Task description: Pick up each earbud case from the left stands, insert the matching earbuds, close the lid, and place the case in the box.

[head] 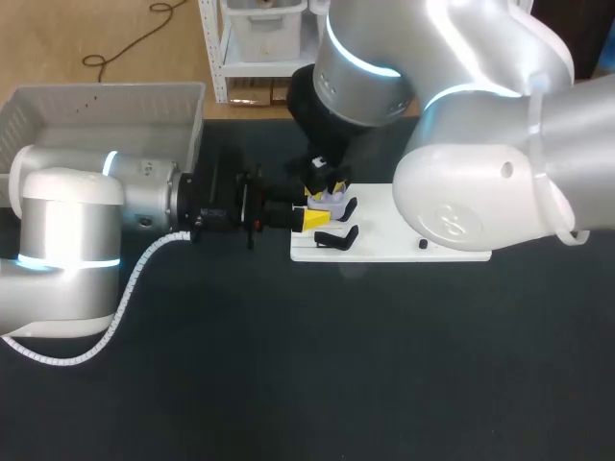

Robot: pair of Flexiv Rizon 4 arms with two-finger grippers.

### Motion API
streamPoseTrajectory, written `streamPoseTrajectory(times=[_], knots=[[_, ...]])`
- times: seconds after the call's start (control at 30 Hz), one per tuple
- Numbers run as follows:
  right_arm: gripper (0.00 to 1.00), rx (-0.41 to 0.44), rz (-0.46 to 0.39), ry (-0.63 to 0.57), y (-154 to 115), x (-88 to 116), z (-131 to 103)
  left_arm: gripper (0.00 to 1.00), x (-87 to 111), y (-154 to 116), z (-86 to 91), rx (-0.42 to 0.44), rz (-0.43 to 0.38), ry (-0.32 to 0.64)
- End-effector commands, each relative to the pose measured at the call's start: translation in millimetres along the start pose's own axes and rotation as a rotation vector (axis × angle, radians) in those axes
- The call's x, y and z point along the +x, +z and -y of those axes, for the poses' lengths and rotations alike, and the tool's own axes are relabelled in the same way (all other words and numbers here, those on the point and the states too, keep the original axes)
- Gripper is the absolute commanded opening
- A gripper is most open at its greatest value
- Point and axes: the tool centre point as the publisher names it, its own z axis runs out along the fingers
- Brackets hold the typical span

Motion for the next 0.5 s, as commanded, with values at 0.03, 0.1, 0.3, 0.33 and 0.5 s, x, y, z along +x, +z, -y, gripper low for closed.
streamPoseTrajectory(times=[0.03, 0.1, 0.3, 0.33, 0.5], knots=[[0.0, 0.004, 0.001, 0.002, 0.6, 0.8, 0.6, 0.0, -0.1, 0.0, 1.2, -0.005, 0.0, 0.001], [0.0, 0.004, 0.001, 0.002, 1.5, 0.7, 1.1, 0.0, -0.1, 0.0, 1.2, -0.005, 0.0, 0.001], [0.0, 0.005, -0.001, -0.002, 4.4, -1.9, 0.1, 0.0, -0.1, 0.0, 1.2, -0.005, 0.0, 0.001], [0.0, 0.004, -0.001, -0.004, 4.8, -2.2, -0.1, 0.0, -0.1, 0.0, 1.2, -0.005, 0.0, 0.001], [0.02, 0.003, -0.01, -0.012, 6.0, -3.3, -0.3, 0.0, -0.1, 0.0, 1.2, -0.005, 0.0, 0.001]])
